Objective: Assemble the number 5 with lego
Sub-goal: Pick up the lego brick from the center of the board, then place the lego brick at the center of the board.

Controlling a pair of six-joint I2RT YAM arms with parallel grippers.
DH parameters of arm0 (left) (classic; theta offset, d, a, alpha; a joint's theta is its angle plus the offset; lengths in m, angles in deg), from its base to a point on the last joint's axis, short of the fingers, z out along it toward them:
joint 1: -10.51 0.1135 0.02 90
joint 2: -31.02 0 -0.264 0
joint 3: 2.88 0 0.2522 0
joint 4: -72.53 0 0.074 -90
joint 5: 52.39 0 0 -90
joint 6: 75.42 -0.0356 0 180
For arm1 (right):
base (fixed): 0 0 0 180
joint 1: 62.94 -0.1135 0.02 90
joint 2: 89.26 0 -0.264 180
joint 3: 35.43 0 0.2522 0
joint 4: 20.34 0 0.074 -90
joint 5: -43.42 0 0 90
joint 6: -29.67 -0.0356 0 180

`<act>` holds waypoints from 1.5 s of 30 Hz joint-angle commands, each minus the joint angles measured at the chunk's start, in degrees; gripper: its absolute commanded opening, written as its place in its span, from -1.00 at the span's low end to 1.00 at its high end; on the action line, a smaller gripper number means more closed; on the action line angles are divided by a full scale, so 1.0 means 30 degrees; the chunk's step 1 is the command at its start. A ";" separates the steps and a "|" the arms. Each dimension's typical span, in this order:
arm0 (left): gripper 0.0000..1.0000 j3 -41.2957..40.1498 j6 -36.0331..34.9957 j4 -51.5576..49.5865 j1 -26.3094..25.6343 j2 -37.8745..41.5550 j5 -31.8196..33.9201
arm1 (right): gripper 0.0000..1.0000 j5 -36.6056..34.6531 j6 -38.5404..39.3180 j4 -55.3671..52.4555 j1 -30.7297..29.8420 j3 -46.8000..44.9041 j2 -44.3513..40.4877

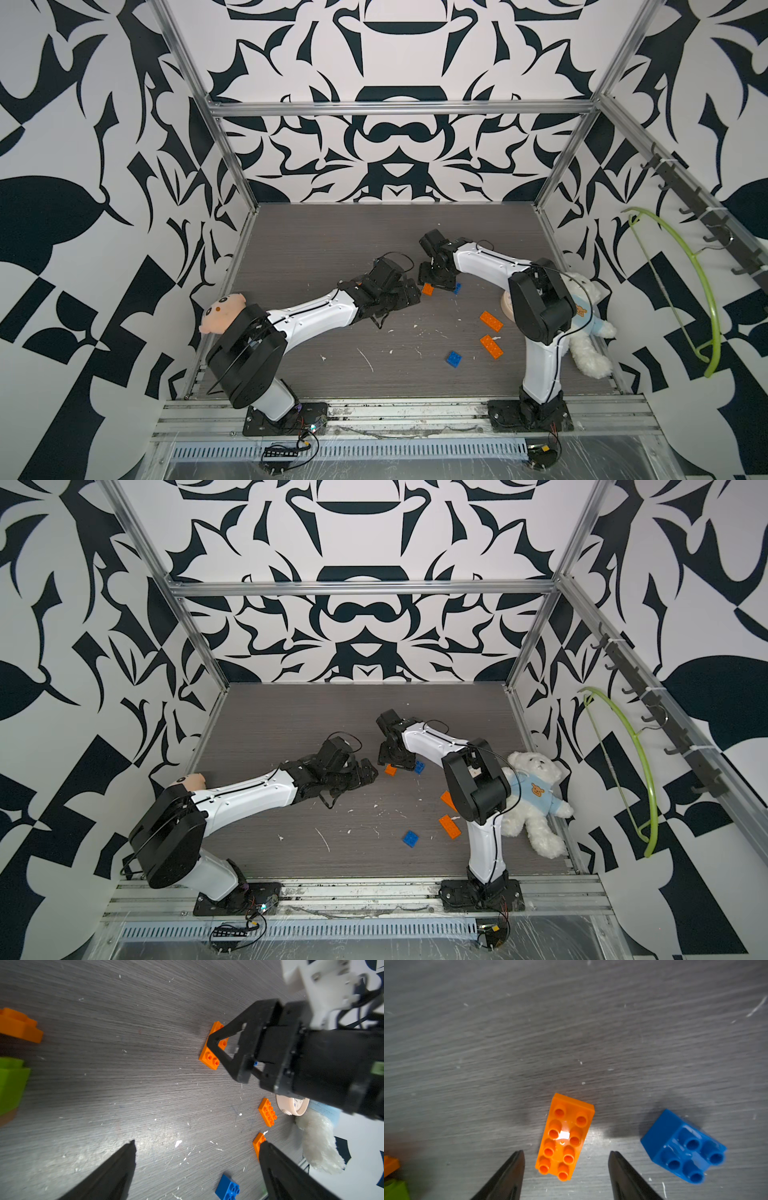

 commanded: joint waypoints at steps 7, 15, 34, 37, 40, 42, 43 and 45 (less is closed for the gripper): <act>0.98 0.0430 -0.0118 0.0025 -0.0073 0.0073 0.0147 | 0.34 -0.0735 -0.0728 -0.1101 -0.0141 0.1585 0.0888; 0.98 0.0213 -0.0159 0.0053 -0.0073 0.0222 0.0150 | 0.20 -0.0565 -0.0577 -0.1342 -0.0124 0.1965 0.1868; 0.98 -0.2592 0.0003 -0.1928 -0.0029 0.4418 0.2809 | -0.39 0.1236 0.7767 -0.1026 -0.0388 -0.0618 -0.1972; 0.98 -0.4150 0.0343 -0.2511 0.0116 0.6827 0.3936 | -0.39 0.2517 1.0381 -0.0861 -0.0796 -0.1332 -0.2947; 0.99 -0.5694 0.0686 -0.2776 0.0678 0.8972 0.4303 | -0.38 0.2103 1.2415 -0.1282 -0.1861 -0.1431 -0.3307; 0.98 -0.6561 0.0920 -0.3014 0.1141 1.0366 0.4433 | -0.37 0.1989 1.3585 -0.1432 -0.2606 -0.1480 -0.3317; 0.99 -0.6974 0.0987 -0.3118 0.1400 1.1081 0.4439 | -0.36 0.1939 1.4200 -0.1362 -0.3032 -0.1553 -0.3349; 0.98 -0.7708 0.0985 -0.3207 0.1967 1.2377 0.4249 | -0.36 0.1726 1.5629 -0.0978 -0.3990 -0.1923 -0.3498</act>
